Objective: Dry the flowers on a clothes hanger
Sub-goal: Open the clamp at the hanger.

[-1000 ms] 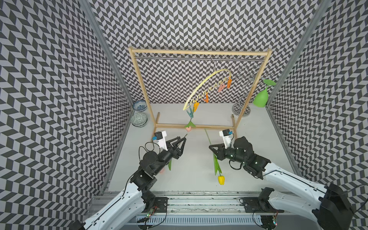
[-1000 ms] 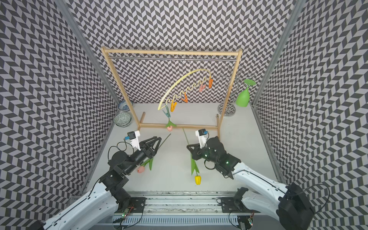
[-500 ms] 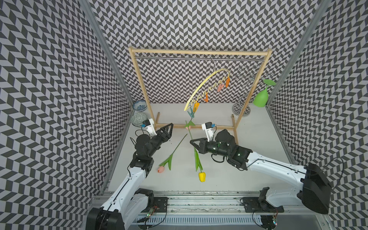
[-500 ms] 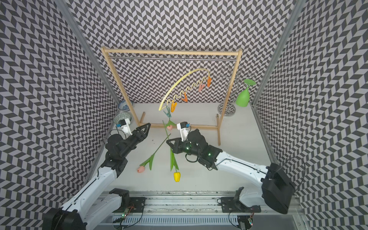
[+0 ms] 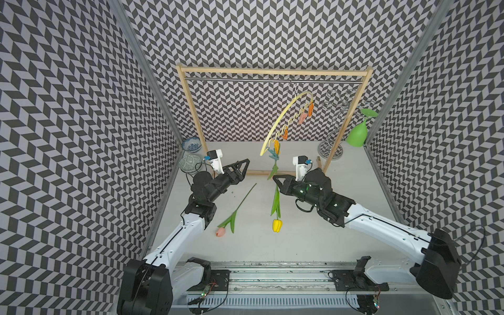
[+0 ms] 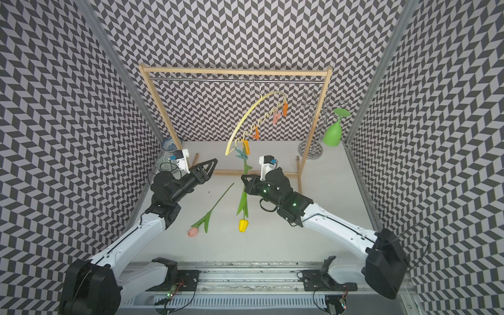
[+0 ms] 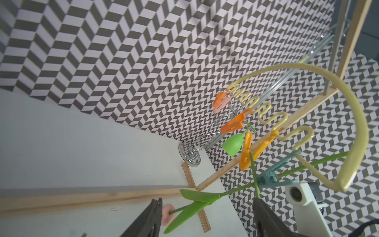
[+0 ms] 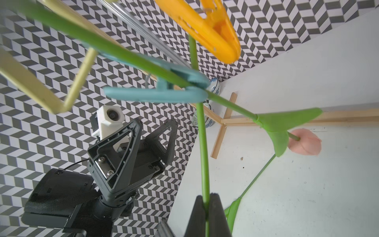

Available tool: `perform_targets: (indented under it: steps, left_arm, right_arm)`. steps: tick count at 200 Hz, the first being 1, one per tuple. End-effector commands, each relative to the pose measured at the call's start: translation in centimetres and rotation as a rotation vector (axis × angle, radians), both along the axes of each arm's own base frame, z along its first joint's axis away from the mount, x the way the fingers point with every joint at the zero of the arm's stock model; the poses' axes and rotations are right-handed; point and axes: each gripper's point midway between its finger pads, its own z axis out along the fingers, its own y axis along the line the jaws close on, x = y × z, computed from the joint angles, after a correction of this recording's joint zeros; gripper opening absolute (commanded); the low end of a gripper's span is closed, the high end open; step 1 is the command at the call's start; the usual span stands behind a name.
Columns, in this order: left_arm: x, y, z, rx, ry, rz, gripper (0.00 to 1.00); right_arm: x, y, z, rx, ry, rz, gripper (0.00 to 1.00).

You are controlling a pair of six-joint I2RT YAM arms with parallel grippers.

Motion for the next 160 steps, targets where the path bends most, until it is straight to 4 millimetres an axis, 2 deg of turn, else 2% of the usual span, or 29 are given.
perform_targets:
  steps: [1,64,126,160]
  left_arm:
    - [-0.9,-2.4,4.3,0.045,-0.2,-0.067,0.74]
    - [-0.6,-8.7,5.9,0.145,-0.353,-0.246,0.72]
    - [-1.0,-13.3,6.5,0.213,-0.511,-0.346,0.71]
    - [1.0,-15.1,6.0,0.258,-0.506,-0.364,0.71]
  right_arm:
    - [0.5,-2.3,1.2,0.0,-0.046,-0.053,0.0]
    - [0.7,-6.7,0.5,-0.032,-0.054,-0.122,0.0]
    - [1.6,-7.7,0.1,-0.074,-0.079,-0.13,0.0]
    - [2.1,-8.2,-0.2,-0.09,-0.086,-0.145,0.0]
